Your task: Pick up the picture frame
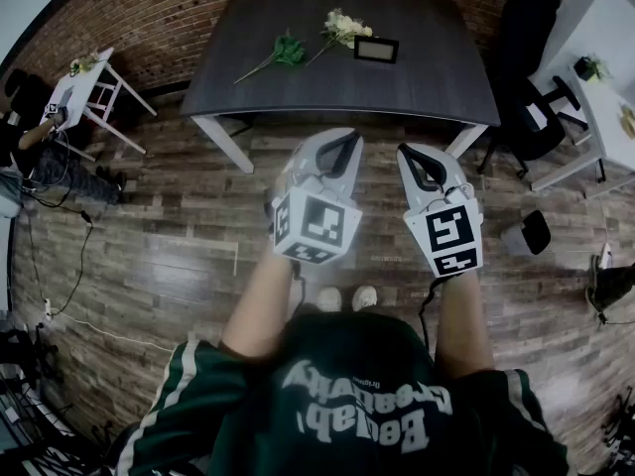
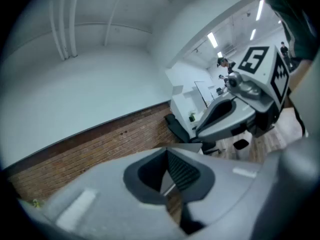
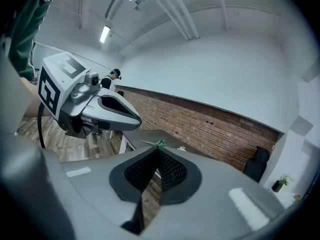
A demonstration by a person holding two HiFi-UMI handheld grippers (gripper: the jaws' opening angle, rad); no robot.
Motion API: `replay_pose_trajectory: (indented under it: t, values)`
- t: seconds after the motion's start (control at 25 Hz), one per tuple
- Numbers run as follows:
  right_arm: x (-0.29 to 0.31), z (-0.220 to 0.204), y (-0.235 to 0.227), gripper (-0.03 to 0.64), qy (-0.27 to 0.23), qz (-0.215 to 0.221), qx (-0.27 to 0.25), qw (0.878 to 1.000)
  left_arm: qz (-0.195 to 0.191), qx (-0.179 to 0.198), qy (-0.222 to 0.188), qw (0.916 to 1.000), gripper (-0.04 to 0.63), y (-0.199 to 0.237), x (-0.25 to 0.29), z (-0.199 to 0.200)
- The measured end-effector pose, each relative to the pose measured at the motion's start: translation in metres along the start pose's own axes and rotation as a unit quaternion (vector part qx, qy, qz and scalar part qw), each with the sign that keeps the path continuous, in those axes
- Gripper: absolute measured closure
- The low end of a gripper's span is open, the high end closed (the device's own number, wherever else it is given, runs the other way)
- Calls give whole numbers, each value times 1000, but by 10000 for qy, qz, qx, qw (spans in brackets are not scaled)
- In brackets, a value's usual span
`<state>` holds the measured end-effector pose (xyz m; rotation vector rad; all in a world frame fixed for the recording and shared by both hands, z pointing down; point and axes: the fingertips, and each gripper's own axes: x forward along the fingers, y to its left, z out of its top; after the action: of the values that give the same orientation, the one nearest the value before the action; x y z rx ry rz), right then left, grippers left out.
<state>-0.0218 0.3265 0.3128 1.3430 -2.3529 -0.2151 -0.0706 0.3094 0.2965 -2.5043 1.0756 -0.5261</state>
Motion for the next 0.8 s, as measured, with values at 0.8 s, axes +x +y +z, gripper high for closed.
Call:
replay_pose_trajectory:
  t: [0.8]
  values:
    - [21,10,8,611,18,6,-132,9999,-2,-25,17,10000,594,20,-1,-15]
